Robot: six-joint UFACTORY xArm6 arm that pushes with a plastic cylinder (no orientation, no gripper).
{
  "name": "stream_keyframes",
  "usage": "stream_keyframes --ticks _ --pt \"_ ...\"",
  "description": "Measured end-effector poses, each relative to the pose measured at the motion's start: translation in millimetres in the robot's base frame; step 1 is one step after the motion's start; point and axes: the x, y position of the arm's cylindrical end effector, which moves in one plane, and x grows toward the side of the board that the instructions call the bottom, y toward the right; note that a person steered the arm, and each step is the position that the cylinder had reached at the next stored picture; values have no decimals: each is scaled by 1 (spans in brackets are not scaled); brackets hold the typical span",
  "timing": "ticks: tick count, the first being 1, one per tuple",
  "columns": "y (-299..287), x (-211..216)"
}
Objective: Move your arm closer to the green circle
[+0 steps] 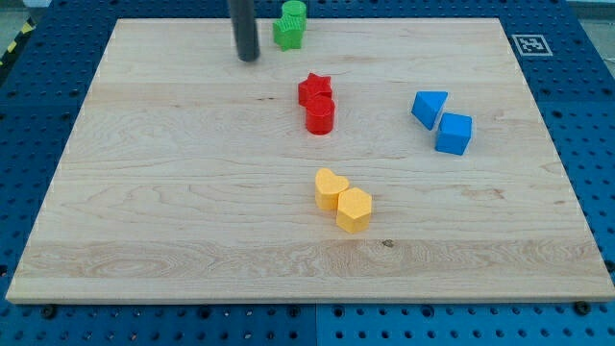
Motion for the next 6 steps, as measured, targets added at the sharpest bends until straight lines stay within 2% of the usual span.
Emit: stream_keyframes --ticks 1,2,4,5,6 --pt "98 12" --pt "154 -4" --pt "132 -81" --pt "119 -100" --pt "111 -98"
